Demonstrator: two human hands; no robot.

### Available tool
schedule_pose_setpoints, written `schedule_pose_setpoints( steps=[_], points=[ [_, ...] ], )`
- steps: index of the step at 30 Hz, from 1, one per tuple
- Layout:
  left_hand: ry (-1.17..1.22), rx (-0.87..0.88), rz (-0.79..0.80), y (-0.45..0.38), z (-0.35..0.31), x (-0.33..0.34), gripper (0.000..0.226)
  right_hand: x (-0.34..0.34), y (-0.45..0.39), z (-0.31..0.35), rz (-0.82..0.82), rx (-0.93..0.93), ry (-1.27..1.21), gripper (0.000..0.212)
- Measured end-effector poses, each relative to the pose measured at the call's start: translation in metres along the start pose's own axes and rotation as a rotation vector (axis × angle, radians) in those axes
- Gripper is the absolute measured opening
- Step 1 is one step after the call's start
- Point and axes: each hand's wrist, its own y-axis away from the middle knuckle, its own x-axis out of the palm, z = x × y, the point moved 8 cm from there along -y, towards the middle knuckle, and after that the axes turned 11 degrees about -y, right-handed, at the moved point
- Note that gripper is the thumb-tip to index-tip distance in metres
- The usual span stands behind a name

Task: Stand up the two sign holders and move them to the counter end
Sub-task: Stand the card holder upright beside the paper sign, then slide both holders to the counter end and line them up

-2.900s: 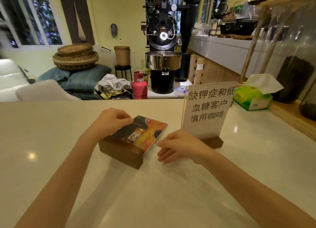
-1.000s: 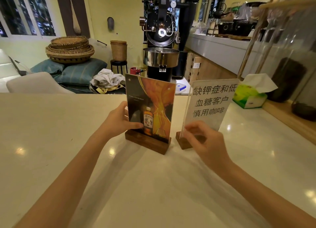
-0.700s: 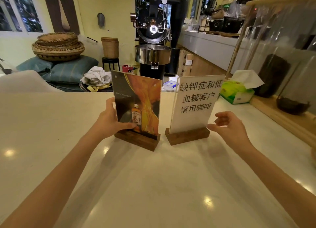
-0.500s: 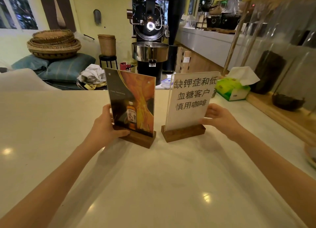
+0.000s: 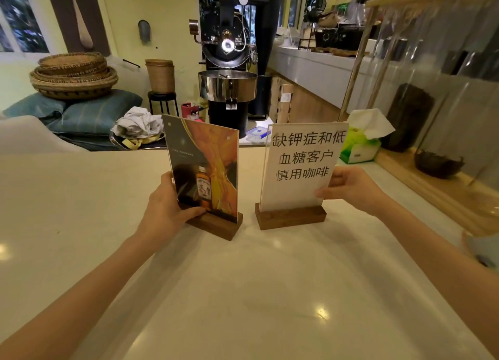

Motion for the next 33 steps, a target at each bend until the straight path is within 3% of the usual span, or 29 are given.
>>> schedule_pose_setpoints(
  steps=[19,33],
  points=[
    [0.086,0.274,0.182,-0.052,-0.136,0.123,0.081,-0.147,0.042,-0.035,-0.305,0.01,0.084,0.048],
    [0.161,0.537,0.317,-0.079,-0.263,0.231,0.081,-0.231,0.091,-0.054,-0.663,0.075,0.138,0.037]
  ],
)
